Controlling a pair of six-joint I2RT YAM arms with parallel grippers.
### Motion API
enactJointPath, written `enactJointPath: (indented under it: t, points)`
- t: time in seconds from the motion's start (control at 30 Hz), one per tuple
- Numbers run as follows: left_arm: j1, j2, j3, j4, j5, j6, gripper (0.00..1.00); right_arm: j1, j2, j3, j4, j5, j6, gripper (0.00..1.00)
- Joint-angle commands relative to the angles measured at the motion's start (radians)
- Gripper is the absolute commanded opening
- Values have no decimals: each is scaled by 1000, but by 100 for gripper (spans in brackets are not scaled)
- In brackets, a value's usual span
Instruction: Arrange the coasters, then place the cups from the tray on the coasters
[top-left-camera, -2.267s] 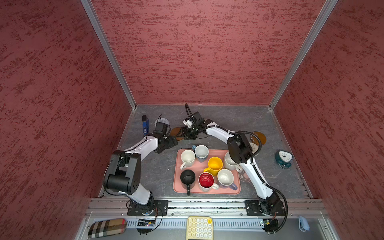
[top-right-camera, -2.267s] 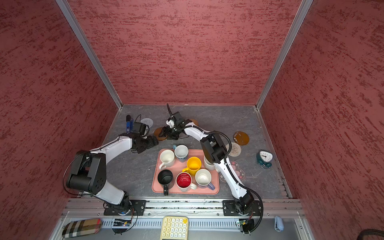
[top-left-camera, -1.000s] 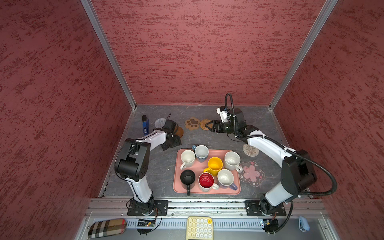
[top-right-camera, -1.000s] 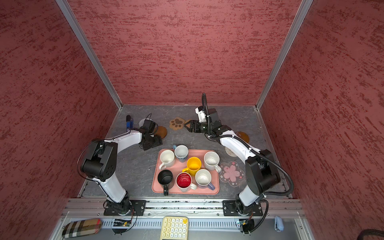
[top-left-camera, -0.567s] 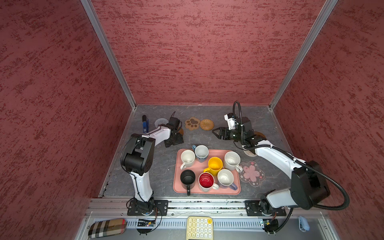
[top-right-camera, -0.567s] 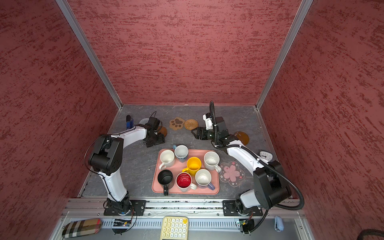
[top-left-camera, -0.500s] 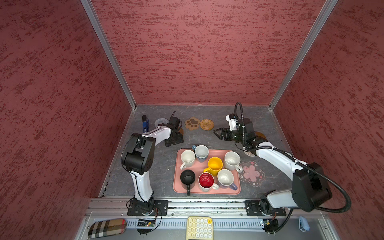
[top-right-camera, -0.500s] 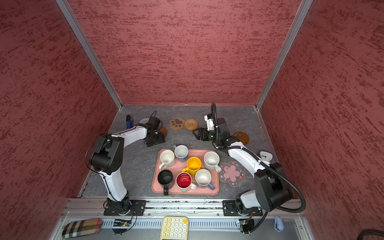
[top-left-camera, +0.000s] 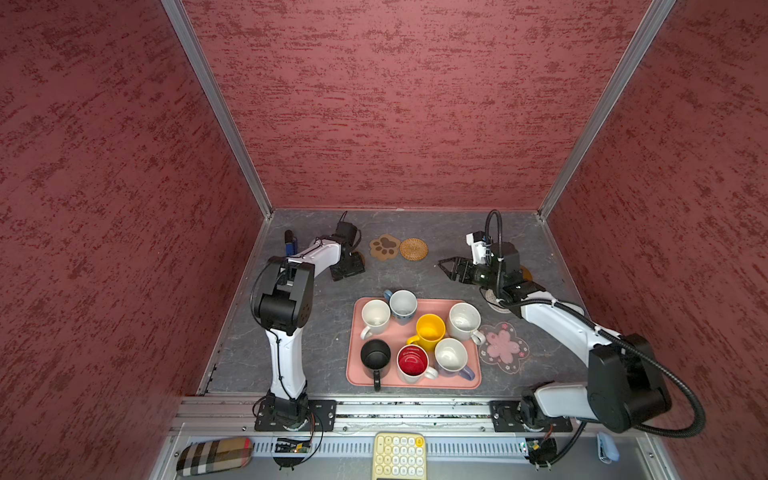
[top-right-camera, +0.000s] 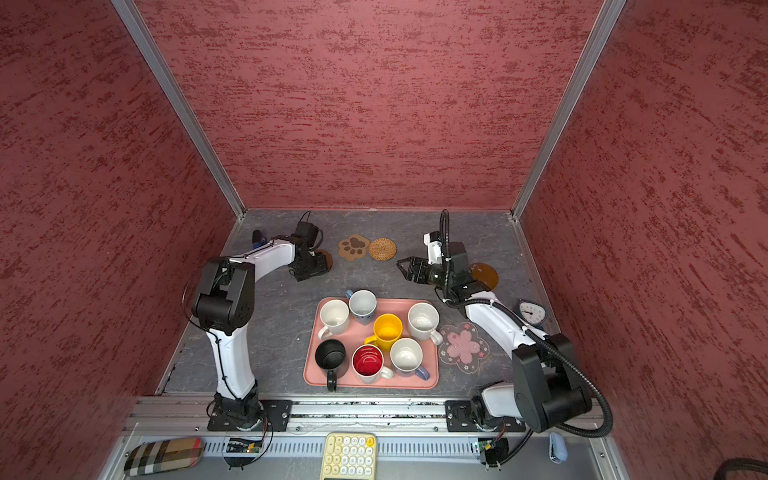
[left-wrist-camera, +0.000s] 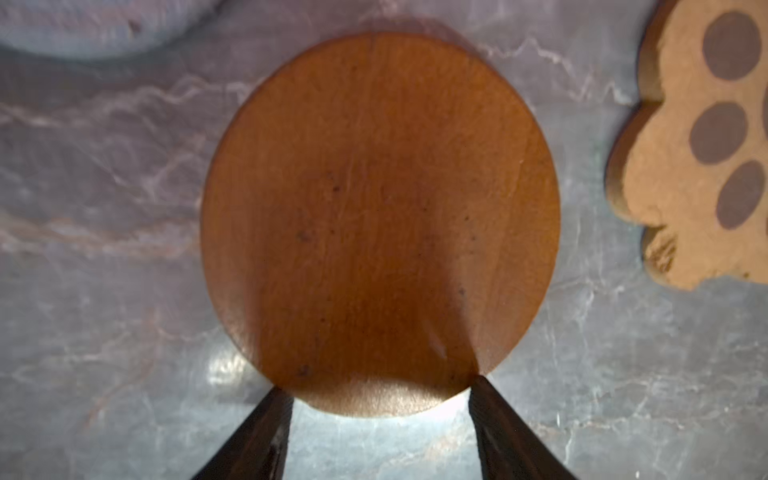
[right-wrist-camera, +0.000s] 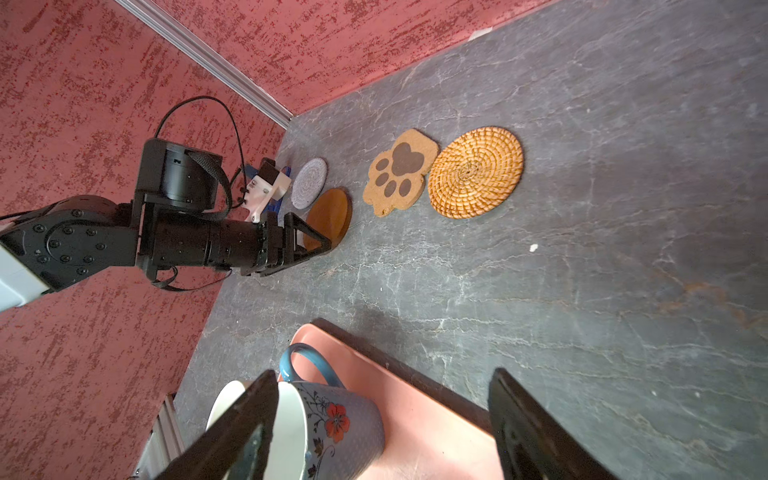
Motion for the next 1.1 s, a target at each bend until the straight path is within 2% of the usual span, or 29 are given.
enactJointPath:
  t: [0.0,0.3,0.8,0.9,1.07]
  points:
    - [6,45,52,-28,19,20,67,-13,-2,-4,56,-30,11,80]
    - [11,136,179,-63,38,40,66,-37,45,7,63,-41,14,79]
    - [21,181,270,-93,30,43,68,-50,49,27,7,7,1,76]
    - [15,166,269,-88,37,38,71,-51,30,28,-26,50,-7,76]
    - [-8,103,259,-85,23,54,85,-53,6,34,-54,76,2,80]
